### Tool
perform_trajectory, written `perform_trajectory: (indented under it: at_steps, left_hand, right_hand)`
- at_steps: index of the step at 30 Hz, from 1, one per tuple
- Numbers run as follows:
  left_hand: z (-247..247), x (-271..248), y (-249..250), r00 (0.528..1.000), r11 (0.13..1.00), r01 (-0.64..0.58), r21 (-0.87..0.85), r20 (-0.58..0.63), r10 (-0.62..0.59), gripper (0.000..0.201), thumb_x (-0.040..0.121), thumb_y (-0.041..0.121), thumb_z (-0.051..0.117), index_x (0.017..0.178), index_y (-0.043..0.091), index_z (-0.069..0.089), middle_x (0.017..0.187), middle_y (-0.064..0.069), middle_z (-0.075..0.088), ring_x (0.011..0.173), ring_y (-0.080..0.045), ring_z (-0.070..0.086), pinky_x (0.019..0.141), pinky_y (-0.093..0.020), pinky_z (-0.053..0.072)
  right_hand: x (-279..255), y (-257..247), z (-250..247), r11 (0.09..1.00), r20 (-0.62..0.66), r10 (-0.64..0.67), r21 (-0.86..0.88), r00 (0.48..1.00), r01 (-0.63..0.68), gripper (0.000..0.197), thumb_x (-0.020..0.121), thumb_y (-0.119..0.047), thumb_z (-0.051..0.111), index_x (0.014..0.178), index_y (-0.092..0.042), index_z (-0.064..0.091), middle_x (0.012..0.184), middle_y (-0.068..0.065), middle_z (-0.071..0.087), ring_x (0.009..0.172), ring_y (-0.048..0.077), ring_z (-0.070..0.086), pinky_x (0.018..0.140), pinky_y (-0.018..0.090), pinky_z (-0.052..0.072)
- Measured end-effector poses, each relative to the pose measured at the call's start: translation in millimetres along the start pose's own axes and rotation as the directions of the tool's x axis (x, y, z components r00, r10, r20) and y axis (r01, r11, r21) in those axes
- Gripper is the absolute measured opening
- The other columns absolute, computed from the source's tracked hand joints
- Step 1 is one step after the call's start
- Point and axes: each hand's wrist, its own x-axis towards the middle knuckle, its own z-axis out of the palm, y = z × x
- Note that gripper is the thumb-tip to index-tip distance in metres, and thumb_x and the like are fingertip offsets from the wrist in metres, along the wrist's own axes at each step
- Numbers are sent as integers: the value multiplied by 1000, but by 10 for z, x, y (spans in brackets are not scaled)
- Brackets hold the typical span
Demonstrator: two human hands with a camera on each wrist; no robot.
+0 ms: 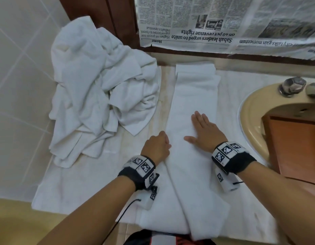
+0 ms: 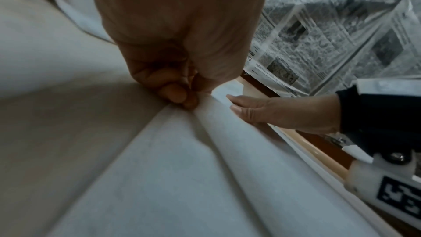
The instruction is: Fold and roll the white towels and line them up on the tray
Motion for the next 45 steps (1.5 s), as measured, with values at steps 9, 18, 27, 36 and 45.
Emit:
perform_trajectory:
  at_steps: [9, 18, 27, 36, 45]
  left_hand:
    - [-277, 506, 276, 991, 995, 20, 100, -134, -6, 53, 88, 37, 63, 125, 9, 37, 118, -12, 55, 108, -32, 56, 82, -38, 45]
    - [272, 47, 425, 991, 996, 84, 18, -104, -82, 73, 78, 17, 61, 137, 28, 21, 131, -5, 29, 114, -25, 45, 80, -35, 44]
    - [-39, -294, 27, 982, 981, 168, -93, 105, -158, 67, 79, 10, 53, 132, 29, 16, 88, -4, 52, 78, -22, 55, 66, -30, 44]
    - [-368, -718, -683, 880, 968, 236, -83, 441, -176, 61, 58, 12, 56, 119, 11, 61, 112, -9, 66, 100, -27, 63, 90, -39, 54]
    - [-518, -817, -1018, 831, 971, 184, 154, 503, -237, 31, 69, 15, 77, 98, 12, 71, 101, -2, 71, 94, -21, 65, 82, -31, 54]
  right_hand:
    - [366, 29, -277, 990, -17, 136, 36, 991, -136, 89, 94, -65, 29, 152, -13, -13, 159, 3, -21, 148, 23, -11, 120, 42, 10]
    - [425, -44, -327, 977, -3, 202, 67, 979, -202, 86, 96, -62, 29, 152, -13, -14, 159, 2, -22, 148, 23, -13, 119, 42, 6]
    - [444, 4, -279, 982, -36, 181, 52, 983, -179, 87, 94, -64, 30, 153, -14, -11, 160, 3, -20, 148, 23, -10, 119, 42, 9]
    - [483, 17, -263, 980, -49, 193, 54, 980, -190, 88, 93, -65, 32, 153, -15, -9, 160, 2, -18, 149, 23, -9, 119, 43, 11]
    - [521, -148, -230, 959, -87, 278, 86, 957, -271, 76, 98, -50, 39, 154, -21, -4, 161, 2, -14, 149, 26, -6, 117, 46, 15]
